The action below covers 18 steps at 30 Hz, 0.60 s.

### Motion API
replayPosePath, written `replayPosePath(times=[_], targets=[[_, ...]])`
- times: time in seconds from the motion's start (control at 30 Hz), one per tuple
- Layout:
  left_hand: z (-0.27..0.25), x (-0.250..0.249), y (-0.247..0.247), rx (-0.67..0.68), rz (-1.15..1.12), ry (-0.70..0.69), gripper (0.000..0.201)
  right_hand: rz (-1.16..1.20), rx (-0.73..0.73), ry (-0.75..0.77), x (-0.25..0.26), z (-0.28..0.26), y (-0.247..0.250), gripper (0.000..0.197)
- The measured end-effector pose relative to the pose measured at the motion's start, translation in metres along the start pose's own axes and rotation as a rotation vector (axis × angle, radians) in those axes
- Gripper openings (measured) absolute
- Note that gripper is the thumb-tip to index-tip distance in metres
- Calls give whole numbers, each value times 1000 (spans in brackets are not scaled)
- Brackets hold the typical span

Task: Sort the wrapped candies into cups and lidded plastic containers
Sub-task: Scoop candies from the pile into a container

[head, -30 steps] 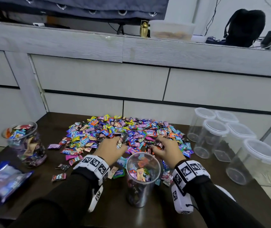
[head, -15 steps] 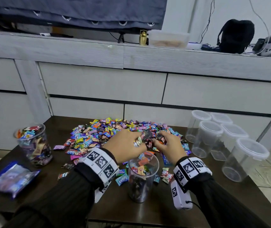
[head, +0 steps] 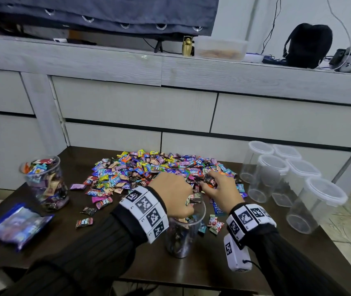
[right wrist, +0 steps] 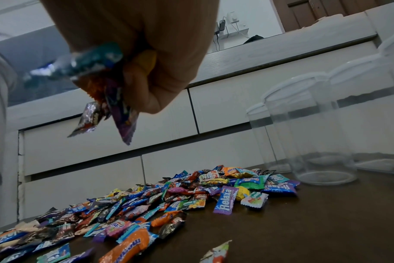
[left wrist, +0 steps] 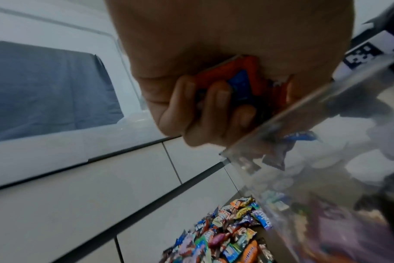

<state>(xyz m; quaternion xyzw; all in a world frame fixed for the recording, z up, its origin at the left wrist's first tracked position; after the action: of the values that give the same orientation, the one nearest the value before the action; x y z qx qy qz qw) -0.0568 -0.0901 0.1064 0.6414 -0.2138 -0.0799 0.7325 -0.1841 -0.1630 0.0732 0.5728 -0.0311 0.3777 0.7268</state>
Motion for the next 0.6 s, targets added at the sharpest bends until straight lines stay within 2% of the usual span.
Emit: replayPosePath(times=[0.13,0.2,0.6], targets=[[2,-3,1,138,60,-6,48,-5,-23,-6,-4,0,0,11],[4,-6,1,161,59,-13,47,5,-12,-7,-5,1,-2,13],[-5,-13,-4,-71,-109,63,35,-1,2,-17,-6,2,-3,12]])
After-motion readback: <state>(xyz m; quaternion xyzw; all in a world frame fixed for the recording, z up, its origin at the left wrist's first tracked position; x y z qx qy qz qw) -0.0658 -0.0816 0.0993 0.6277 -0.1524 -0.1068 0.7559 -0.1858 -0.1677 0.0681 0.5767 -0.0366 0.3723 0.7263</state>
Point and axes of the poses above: each hand's wrist, its own z-axis towards the middle knuckle, its own y-axis out of the back of the hand, x = y × z, the point moved 5 cm from there along z, towards the middle knuckle, and after that the axes turned 5 degrees about -z, right-handed, at the moved point
